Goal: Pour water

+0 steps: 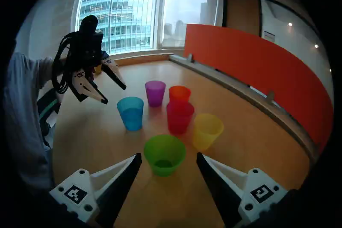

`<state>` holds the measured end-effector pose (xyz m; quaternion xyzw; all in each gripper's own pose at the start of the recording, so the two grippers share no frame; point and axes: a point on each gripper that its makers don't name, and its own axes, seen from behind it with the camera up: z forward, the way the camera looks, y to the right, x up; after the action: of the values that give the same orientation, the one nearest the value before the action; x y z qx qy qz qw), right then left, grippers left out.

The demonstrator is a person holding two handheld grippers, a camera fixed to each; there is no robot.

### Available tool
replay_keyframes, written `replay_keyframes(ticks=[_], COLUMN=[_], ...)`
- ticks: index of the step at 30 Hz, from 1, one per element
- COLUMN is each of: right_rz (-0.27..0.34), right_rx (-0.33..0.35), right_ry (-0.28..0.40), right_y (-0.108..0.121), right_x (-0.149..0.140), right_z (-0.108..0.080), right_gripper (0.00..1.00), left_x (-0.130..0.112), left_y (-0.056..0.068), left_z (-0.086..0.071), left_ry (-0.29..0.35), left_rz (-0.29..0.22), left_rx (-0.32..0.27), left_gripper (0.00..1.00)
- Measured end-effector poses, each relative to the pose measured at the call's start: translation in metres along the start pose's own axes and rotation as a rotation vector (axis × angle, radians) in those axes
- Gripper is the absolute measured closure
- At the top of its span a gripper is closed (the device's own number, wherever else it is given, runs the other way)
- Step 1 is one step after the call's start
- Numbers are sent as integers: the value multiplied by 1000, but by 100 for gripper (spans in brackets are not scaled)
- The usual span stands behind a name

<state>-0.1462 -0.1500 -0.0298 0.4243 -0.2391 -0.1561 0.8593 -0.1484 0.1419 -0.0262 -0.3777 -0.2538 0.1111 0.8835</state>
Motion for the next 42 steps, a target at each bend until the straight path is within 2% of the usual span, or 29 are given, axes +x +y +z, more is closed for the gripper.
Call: replay_keyframes(ticks=[8,15,29,42], right_rz=[8,25,20,18], right_rx=[8,16,32,35], right_ry=[-46,-72,-77,-68], right_y=[-1,-3,-4,-5], right_x=[-22,-33,-27,-19], right_z=[15,29,53,62], right_gripper=[0,0,0,0], left_x=[-13,-19,-14,0], left_y=[-4,-6,-3,3], left_z=[16,31,53,65], left_ry=[-42,-71,-80,-62], left_rz=[-25,-23,-7,-3], left_rx=[-12,-21,-38,-58], left_gripper=[2,2,2,2])
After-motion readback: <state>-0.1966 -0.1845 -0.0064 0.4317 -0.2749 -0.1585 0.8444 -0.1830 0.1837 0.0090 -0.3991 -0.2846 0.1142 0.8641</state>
